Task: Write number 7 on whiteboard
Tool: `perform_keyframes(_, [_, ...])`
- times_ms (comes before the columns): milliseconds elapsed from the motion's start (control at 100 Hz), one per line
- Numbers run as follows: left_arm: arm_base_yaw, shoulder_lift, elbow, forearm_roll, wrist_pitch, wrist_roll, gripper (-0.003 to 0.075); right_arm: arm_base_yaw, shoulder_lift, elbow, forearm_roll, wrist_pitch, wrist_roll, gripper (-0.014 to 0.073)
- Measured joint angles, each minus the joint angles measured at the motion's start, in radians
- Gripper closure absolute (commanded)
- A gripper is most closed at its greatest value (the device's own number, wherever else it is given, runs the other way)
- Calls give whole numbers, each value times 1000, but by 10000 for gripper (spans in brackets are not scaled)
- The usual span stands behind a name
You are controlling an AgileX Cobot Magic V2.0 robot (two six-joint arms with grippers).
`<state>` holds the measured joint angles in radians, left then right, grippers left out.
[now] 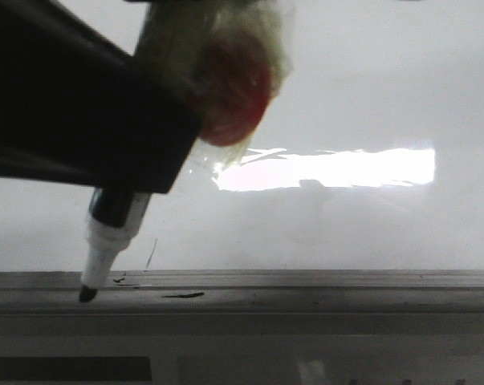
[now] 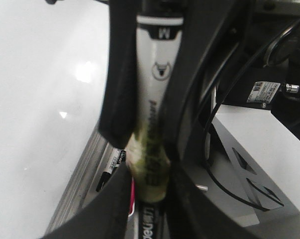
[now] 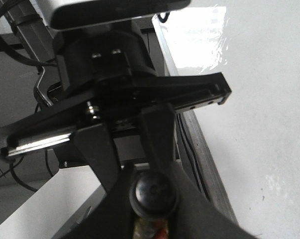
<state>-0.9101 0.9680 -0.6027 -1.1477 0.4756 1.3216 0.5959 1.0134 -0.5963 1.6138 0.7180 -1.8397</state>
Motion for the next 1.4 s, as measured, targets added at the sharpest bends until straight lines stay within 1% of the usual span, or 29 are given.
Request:
perform_keyframes(50, [0,-4,0,-13,-4,2,312,0,0,0,2,11,-21,664])
perform_keyframes(60, [0,-7,0,-16,-7,2,312,0,0,0,2,13,-24,664])
perform_keyframes(90, [0,-15,-2,-24,-21,-1,262,0,0,0,2,15,-44,664])
perform_keyframes(140, [0,-34,-3,-33,-43,-9,232,0,-4,0,2,8,-72,664])
perform_keyframes(170, [0,-47,-3,-38,-53,-16,237,0,-8,0,2,-7,-93,664])
perform_keyframes(290, [0,-134,-3,-46,-95,-59,274,0,-39,0,8,-71,-221,664])
perform_keyframes(370, [0,-221,8,-50,-133,-96,323,0,-61,0,35,-110,-323,664])
perform_keyframes(430, [0,-286,30,-54,-169,-123,363,0,-75,0,58,-141,-373,664])
perform_keyframes(620, [0,-521,141,-73,-315,-200,547,0,-82,-13,83,-235,-464,664])
perform_keyframes(690, [0,-597,188,-95,-351,-208,634,0,-82,-31,90,-276,-486,664])
perform_keyframes(740, [0,-649,217,-109,-368,-213,715,0,-82,-44,95,-307,-497,664])
perform_keyframes(770, [0,-671,235,-114,-375,-214,739,0,-82,-50,97,-323,-502,665])
perform_keyframes(940, [0,-739,283,-132,-384,-218,741,0,-32,-77,115,-375,-522,663])
perform_keyframes(1050, [0,-743,288,-136,-384,-218,741,0,15,-77,121,-390,-559,651])
perform_keyframes(1130, [0,-743,288,-138,-384,-218,741,0,38,-77,151,-411,-589,651])
perform_keyframes(1400, [0,-743,288,-140,-382,-218,741,0,46,-77,190,-442,-676,651])
